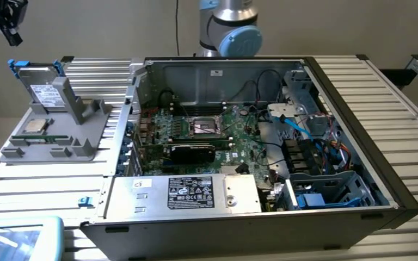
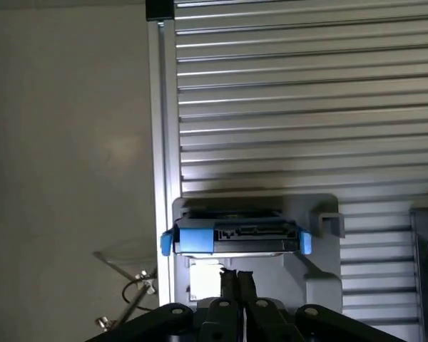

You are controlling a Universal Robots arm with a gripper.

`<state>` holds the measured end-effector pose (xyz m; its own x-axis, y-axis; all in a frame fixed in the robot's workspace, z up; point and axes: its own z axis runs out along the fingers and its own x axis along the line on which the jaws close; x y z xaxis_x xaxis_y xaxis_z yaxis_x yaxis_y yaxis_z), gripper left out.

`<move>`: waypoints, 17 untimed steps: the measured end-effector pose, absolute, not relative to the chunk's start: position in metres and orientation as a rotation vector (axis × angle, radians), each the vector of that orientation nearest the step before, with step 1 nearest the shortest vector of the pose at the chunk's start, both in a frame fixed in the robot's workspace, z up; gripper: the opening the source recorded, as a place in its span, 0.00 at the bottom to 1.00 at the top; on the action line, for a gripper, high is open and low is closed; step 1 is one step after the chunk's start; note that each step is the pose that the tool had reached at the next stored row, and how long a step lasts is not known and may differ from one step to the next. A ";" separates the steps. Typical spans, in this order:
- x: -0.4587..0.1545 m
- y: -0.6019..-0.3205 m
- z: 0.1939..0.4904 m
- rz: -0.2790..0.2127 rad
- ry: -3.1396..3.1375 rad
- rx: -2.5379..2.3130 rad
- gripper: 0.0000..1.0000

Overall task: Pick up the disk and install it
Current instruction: 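Reach for the disk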

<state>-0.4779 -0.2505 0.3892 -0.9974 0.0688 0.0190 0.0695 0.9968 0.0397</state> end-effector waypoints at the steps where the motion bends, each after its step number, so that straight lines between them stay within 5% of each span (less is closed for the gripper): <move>1: -0.481 -0.249 0.389 -0.063 -3.122 -0.108 0.11; 17: -0.493 -0.230 0.389 -0.063 -3.122 -0.084 0.11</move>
